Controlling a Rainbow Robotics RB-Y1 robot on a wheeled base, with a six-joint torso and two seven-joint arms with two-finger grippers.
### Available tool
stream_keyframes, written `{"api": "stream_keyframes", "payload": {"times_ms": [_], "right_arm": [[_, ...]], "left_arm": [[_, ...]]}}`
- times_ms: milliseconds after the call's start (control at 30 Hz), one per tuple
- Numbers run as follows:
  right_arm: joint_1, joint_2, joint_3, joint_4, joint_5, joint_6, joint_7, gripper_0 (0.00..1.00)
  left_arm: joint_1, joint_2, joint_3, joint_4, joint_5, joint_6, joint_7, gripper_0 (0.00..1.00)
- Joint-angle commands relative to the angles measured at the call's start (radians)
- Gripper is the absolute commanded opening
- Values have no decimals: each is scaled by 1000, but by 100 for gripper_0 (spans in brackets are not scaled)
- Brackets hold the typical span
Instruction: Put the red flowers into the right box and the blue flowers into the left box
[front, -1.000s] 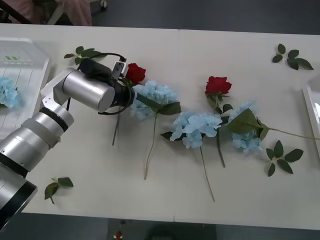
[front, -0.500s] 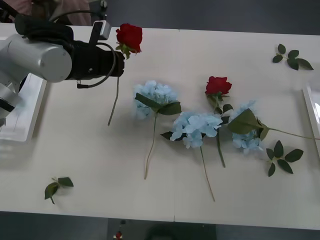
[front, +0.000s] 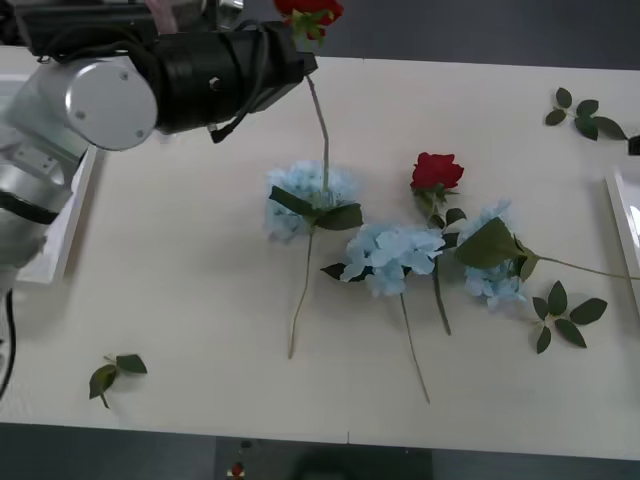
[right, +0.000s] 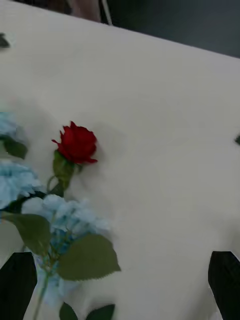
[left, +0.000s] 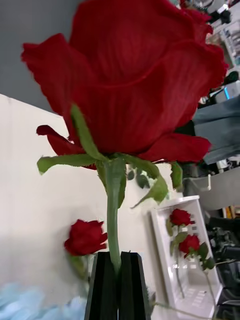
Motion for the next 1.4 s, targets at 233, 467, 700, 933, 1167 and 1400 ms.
{"api": "stream_keyframes", "payload": {"times_ms": [233, 467, 700, 933, 1167, 1400], "right_arm": [[-28, 100, 34, -27, -252, 36, 129, 100], [-50, 157, 66, -27, -313, 89, -23, 100], [-84, 196, 67, -27, -342, 152, -216, 100], [-113, 238, 60, -27, -364, 188, -340, 100], [-108, 282, 66, -27, -364, 211, -354, 100], [-107, 342, 75, -27, -362, 209, -327, 100]], "left_arm": [[-104, -225, -38, 6, -203, -14, 114, 0], [-122, -323, -52, 11, -231, -14, 120, 0], [-124, -343, -103, 14, -248, -29, 131, 0], [-122, -339, -104, 16, -256, -38, 140, 0], [-122, -339, -104, 16, -256, -38, 140, 0], [-122, -339, -104, 16, -256, -38, 140, 0]]}}
